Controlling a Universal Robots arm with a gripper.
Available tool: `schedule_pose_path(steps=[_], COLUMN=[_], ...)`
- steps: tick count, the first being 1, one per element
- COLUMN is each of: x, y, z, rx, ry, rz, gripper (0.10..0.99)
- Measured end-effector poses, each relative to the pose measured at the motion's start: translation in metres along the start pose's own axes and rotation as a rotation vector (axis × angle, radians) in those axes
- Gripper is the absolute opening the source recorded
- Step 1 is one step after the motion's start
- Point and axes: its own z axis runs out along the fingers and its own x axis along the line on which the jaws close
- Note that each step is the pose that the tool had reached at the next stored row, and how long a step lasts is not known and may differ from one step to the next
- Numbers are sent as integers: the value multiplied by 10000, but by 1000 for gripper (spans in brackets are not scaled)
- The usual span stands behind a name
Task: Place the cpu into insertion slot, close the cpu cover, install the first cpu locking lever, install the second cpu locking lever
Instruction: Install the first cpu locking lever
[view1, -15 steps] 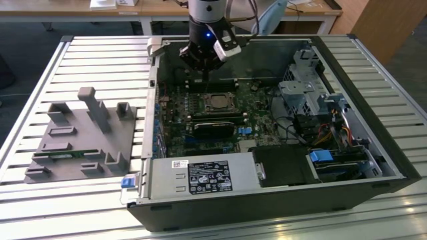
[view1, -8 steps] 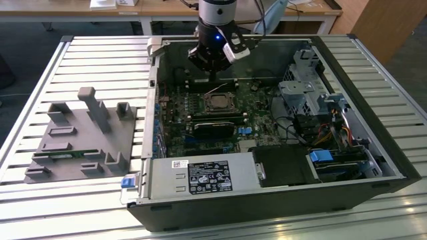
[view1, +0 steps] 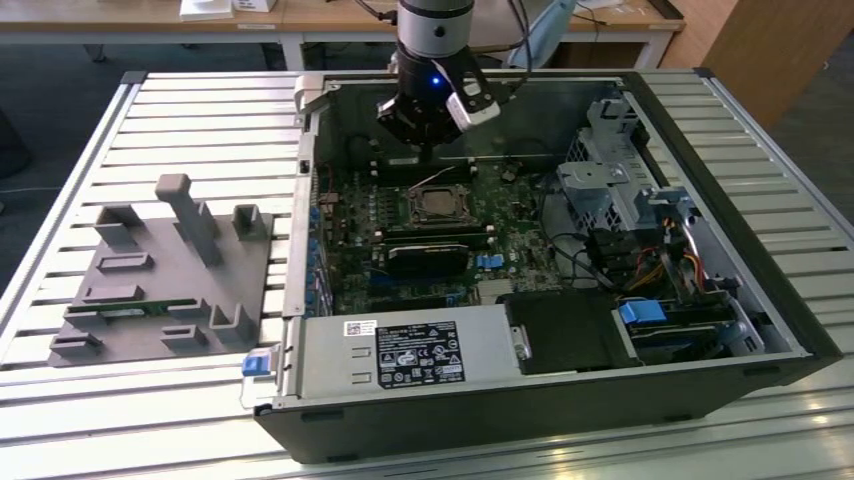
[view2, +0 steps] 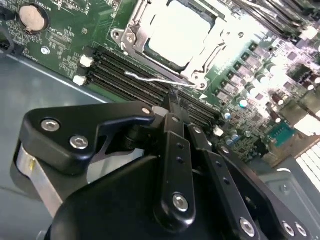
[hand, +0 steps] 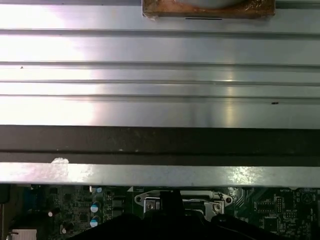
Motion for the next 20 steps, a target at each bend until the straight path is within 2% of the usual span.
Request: schedule_pose_path(steps=[4,20], x=[-47,-148], y=[-2,12], z=[36,115], rx=[0,56], ry=[1,0], rz=[-16,-14], gripper=[118,118])
